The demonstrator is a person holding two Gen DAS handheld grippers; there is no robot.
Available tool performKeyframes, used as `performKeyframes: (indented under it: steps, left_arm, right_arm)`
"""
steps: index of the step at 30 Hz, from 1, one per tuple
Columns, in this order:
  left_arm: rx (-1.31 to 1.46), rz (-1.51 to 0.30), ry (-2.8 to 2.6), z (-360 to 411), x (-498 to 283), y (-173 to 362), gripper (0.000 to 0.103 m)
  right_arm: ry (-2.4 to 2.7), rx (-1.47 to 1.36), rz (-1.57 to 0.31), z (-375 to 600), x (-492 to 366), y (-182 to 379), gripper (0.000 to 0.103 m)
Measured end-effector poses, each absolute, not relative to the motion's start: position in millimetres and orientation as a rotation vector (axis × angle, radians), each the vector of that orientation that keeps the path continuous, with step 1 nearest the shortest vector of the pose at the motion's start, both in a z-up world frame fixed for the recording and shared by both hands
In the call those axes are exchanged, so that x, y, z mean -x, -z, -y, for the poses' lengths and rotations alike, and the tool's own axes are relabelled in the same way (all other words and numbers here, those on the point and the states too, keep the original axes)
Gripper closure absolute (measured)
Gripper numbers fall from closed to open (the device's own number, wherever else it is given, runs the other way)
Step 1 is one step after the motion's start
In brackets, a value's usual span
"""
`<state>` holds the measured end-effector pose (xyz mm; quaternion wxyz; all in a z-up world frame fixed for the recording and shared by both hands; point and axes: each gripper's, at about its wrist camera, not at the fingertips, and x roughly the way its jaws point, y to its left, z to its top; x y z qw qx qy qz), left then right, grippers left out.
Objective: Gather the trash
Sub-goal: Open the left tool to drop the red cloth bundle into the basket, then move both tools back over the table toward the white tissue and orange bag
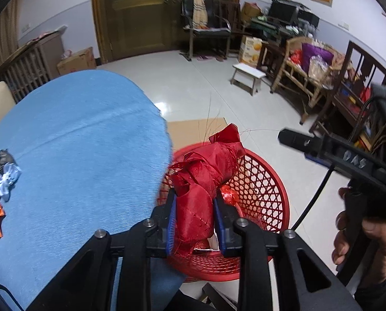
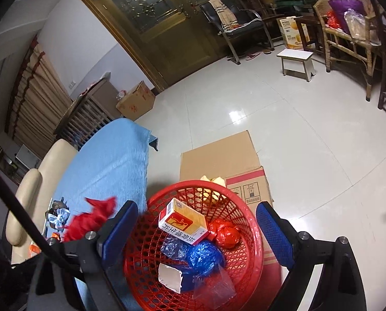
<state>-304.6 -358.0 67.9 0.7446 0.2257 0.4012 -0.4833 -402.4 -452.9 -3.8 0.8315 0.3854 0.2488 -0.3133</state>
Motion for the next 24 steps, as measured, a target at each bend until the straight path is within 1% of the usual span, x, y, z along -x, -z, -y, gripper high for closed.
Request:
performKeyframes:
  steps: [1,2,3,12,18,24]
  left_arm:
    - [-0.507,-0.889,1.058,362,306,-65,0.06]
    - [-0.525,-0.904,1.054,366,306,-60,0.039]
    - [-0.531,-0.907,1.046,367,306,-58,0.027]
    - [-0.423,-0.917,0.98,338,279,-70,0.026]
    - [-0.33,-0.921,0.88,289,251,-76,0.026]
    - [-0.254,-0.945,0.778,235,226,-67,0.026]
  right_arm:
    - [0.667,-0.82,-0.523,454,404,3,0.009]
    - [0.673,-0.824,-0.514,455,407,2,0.009]
    - [0.68,-0.827,-0.505,457,409,1,0.009]
    - [0.696,-0.845,-0.49,458,416,-1,0.009]
    - [0.655,-0.815,-0.509,442,398,-7,0.009]
    - [0.588,-0.754,-0.556,413,363,-14,0.009]
